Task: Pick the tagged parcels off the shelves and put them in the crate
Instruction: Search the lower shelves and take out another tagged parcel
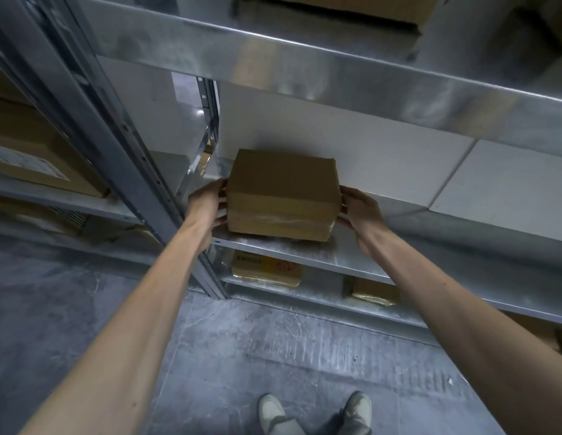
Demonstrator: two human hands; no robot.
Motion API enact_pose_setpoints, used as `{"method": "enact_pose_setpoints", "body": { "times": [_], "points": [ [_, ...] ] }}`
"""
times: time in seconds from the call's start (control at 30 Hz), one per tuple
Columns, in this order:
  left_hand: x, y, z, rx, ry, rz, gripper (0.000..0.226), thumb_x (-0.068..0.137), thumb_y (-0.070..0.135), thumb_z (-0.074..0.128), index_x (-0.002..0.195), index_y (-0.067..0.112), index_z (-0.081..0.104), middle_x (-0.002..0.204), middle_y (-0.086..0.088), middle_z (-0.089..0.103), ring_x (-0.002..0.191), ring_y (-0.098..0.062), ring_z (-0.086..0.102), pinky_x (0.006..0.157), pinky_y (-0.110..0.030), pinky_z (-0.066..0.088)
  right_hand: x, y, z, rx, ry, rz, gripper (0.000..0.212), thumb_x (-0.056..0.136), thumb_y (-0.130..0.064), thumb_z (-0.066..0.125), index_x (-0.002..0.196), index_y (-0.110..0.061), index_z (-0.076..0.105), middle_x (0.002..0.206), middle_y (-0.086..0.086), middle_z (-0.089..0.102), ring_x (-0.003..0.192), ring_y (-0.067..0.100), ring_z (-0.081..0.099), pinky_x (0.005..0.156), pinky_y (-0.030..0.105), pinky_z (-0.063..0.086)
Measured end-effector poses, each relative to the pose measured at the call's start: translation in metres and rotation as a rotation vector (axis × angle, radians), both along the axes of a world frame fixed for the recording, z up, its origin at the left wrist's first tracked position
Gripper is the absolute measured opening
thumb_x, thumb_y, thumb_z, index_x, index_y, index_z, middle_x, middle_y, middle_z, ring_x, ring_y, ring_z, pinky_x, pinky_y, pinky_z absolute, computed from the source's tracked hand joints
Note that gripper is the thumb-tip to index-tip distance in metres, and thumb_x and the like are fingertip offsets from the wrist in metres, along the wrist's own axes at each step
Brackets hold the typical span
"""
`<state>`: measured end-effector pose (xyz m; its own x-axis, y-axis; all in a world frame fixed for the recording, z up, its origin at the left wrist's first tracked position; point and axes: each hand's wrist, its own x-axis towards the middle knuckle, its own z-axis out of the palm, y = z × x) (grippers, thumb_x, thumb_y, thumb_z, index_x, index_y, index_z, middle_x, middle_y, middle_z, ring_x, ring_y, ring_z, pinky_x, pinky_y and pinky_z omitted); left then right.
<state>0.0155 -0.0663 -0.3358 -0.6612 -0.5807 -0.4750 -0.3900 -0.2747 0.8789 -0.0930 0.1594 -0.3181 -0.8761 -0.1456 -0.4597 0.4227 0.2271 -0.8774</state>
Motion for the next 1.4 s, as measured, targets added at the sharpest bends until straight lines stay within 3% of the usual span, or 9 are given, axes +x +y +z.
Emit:
{"method": "enact_pose_setpoints", "body": {
  "times": [0.17, 0.33, 0.5, 0.57, 0.77, 0.93, 1.13, 1.23, 1.4],
  "points": [
    [0.018, 0.007, 0.004, -0.032, 0.016, -0.036, 0.028, 0.103, 0.023, 0.046, 0.125, 0.023, 0.064, 0.102, -0.002, 0.072, 0.095, -0.019, 0.068, 0.083, -0.041, 0.057, 0.007, 0.013, 0.009, 0.065, 0.010, 0.035, 0.041, 0.099, 0.000, 0.036, 0.117, -0.022, 0.066, 0.109, 0.000, 0.072, 0.089, 0.011, 0.066, 0.064, 0.021, 0.052],
    [0.031, 0.022, 0.015, -0.011, 0.053, -0.042, 0.027, 0.104, 0.018, 0.046, 0.126, 0.025, 0.061, 0.109, 0.000, 0.069, 0.098, -0.014, 0.065, 0.088, -0.044, 0.056, 0.017, 0.030, 0.026, 0.043, 0.017, 0.025, 0.036, 0.101, -0.005, 0.039, 0.117, -0.025, 0.065, 0.108, 0.000, 0.073, 0.091, 0.011, 0.068, 0.063, 0.021, 0.053],
    [0.043, 0.034, 0.028, 0.037, 0.099, -0.031, 0.029, 0.102, 0.009, 0.047, 0.127, 0.021, 0.057, 0.117, -0.006, 0.067, 0.105, -0.022, 0.067, 0.088, -0.041, 0.057, 0.027, 0.049, 0.036, -0.056, 0.028, 0.025, 0.039, 0.099, 0.004, 0.039, 0.123, -0.016, 0.063, 0.113, 0.001, 0.070, 0.093, 0.012, 0.067, 0.070, 0.023, 0.057],
    [0.046, 0.037, 0.035, 0.005, 0.120, -0.032, 0.028, 0.101, 0.009, 0.049, 0.126, 0.019, 0.057, 0.119, -0.007, 0.066, 0.107, -0.023, 0.067, 0.085, -0.036, 0.057, 0.032, 0.054, 0.040, -0.076, 0.058, 0.041, 0.042, 0.095, 0.010, 0.041, 0.120, -0.013, 0.064, 0.111, -0.001, 0.070, 0.092, 0.010, 0.066, 0.064, 0.019, 0.055],
    [0.053, 0.049, 0.047, -0.102, 0.161, -0.005, 0.030, 0.102, 0.009, 0.048, 0.130, 0.016, 0.058, 0.125, -0.003, 0.064, 0.115, -0.019, 0.062, 0.092, -0.033, 0.054, 0.037, 0.064, 0.037, -0.131, 0.092, 0.053, 0.049, 0.093, 0.016, 0.039, 0.125, -0.014, 0.062, 0.122, 0.002, 0.067, 0.109, 0.016, 0.064, 0.083, 0.025, 0.055],
    [0.061, 0.052, 0.052, -0.151, 0.141, -0.046, 0.036, 0.103, 0.011, 0.048, 0.137, 0.021, 0.057, 0.130, 0.000, 0.064, 0.118, -0.016, 0.061, 0.090, -0.029, 0.053, 0.043, 0.066, 0.035, -0.090, 0.135, 0.093, 0.048, 0.095, 0.014, 0.040, 0.130, -0.012, 0.059, 0.121, 0.004, 0.067, 0.110, 0.016, 0.063, 0.081, 0.020, 0.055],
    [0.067, 0.054, 0.062, -0.135, 0.149, -0.007, 0.028, 0.101, 0.010, 0.051, 0.126, 0.017, 0.062, 0.120, -0.004, 0.067, 0.109, -0.015, 0.065, 0.085, -0.029, 0.056, 0.046, 0.072, 0.043, -0.115, 0.082, 0.069, 0.043, 0.097, 0.010, 0.042, 0.121, -0.021, 0.059, 0.117, 0.001, 0.066, 0.106, 0.019, 0.065, 0.064, 0.018, 0.055],
    [0.069, 0.052, 0.064, -0.109, 0.149, 0.020, 0.024, 0.101, 0.010, 0.052, 0.121, 0.013, 0.065, 0.118, -0.007, 0.070, 0.108, -0.018, 0.068, 0.091, -0.034, 0.057, 0.044, 0.073, 0.046, -0.144, 0.062, 0.032, 0.037, 0.098, 0.007, 0.044, 0.115, -0.019, 0.063, 0.114, 0.001, 0.069, 0.107, 0.023, 0.066, 0.057, 0.017, 0.053],
    [0.072, 0.050, 0.065, -0.082, 0.180, 0.027, 0.016, 0.100, 0.012, 0.053, 0.110, 0.014, 0.065, 0.117, -0.007, 0.070, 0.109, -0.018, 0.068, 0.095, -0.036, 0.056, 0.042, 0.072, 0.045, -0.157, 0.078, 0.008, 0.025, 0.099, -0.001, 0.049, 0.114, -0.015, 0.064, 0.117, 0.006, 0.070, 0.107, 0.021, 0.067, 0.075, 0.029, 0.057]
  ]
}}
